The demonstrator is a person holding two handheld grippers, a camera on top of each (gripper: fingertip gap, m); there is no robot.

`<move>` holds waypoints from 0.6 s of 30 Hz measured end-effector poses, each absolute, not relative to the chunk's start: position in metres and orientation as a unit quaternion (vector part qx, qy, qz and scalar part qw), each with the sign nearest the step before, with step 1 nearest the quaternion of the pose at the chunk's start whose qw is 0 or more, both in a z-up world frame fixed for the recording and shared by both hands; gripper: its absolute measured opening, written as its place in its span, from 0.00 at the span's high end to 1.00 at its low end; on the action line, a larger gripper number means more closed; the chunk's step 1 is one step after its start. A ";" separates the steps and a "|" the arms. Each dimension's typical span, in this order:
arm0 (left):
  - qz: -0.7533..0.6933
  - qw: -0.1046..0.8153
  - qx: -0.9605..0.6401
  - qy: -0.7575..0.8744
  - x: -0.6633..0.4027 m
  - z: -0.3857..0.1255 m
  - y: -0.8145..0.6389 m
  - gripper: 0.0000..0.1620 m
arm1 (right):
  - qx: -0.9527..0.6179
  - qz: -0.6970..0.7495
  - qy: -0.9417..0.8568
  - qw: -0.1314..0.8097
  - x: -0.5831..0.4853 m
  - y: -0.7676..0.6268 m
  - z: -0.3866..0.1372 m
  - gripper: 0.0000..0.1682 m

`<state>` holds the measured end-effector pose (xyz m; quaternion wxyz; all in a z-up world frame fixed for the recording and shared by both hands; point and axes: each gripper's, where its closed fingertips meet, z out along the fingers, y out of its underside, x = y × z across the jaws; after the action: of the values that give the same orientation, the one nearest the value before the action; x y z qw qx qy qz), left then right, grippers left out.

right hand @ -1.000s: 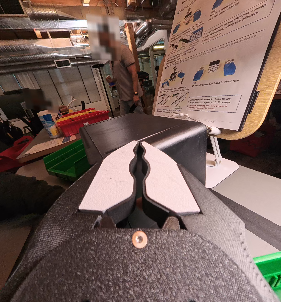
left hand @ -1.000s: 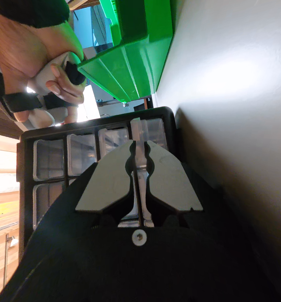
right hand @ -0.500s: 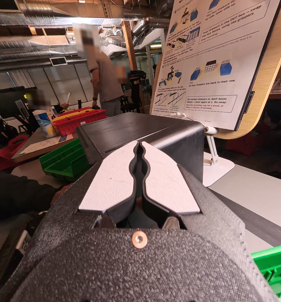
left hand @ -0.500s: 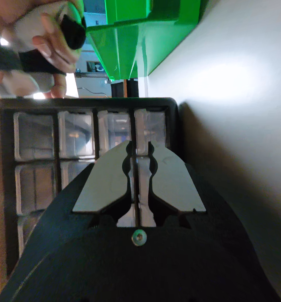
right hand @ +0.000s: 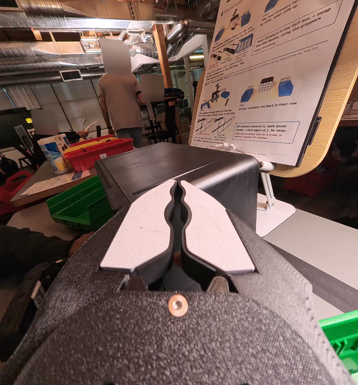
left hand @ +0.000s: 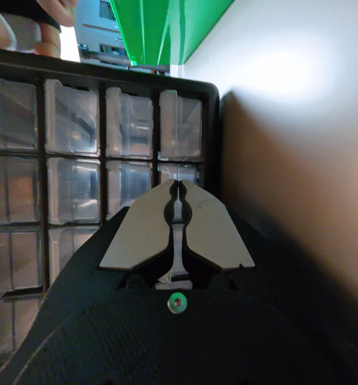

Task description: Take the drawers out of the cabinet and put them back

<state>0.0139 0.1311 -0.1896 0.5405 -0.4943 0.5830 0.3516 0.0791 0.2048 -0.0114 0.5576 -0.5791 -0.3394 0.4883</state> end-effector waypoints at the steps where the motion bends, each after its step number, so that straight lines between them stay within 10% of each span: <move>1: 0.345 0.547 -0.493 0.582 0.018 -0.187 0.130 1.00 | -0.579 0.489 -0.339 0.557 0.079 0.205 -0.011 1.00; 18: 0.216 0.589 -0.569 0.532 0.044 -0.171 0.134 0.99 | -0.581 0.482 -0.345 0.558 0.079 0.205 -0.011 1.00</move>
<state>0.0445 0.1339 -0.1712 0.5889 -0.5694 0.5315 0.2155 0.0791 0.2050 -0.0114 0.5583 -0.5809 -0.3450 0.4816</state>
